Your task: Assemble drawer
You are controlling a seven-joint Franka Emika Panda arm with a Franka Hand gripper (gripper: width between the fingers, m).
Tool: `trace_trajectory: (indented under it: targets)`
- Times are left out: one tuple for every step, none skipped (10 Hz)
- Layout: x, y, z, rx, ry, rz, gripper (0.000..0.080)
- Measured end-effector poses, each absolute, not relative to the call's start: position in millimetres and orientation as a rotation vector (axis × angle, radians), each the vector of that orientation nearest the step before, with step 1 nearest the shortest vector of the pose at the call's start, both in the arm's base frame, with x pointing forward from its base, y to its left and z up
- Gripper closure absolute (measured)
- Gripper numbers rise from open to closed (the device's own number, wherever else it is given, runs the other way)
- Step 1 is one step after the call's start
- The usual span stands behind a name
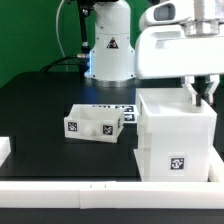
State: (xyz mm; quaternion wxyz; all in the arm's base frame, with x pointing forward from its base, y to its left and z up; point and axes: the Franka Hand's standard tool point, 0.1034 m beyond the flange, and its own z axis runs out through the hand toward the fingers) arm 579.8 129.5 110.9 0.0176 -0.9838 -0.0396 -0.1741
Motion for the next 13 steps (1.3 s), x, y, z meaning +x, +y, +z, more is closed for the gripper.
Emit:
trace_trajectory:
  targets:
    - [583.7,134.4,109.8,-3.053,-0.132,-0.545,0.0767]
    - [589.5,137.1,109.7,-3.05,-0.128,-0.554,0.0767]
    - [594.1,136.9,108.8,-3.05,-0.126,-0.56,0.0767]
    - [596.9,137.3,108.5,-3.05,-0.126,-0.566,0.0767]
    - [597.0,137.5,108.4,-3.05,-0.126,-0.566,0.0767]
    - [597.1,137.1,108.4,-3.05,-0.125,-0.566,0.0767]
    - [597.2,136.5,108.5,-3.05,-0.125,-0.567,0.0767]
    - [597.6,136.0,108.5,-3.05,-0.124,-0.567,0.0767]
    - [598.4,136.1,108.8,-3.05,-0.123,-0.568,0.0767]
    - [599.2,135.9,109.3,-3.05,-0.122,-0.568,0.0767]
    - [599.4,134.8,109.3,-3.051,-0.123,-0.569,0.0767]
    - [599.3,134.5,109.3,-3.051,-0.123,-0.569,0.0767]
    - [599.3,134.5,109.3,-3.051,-0.123,-0.569,0.0767]
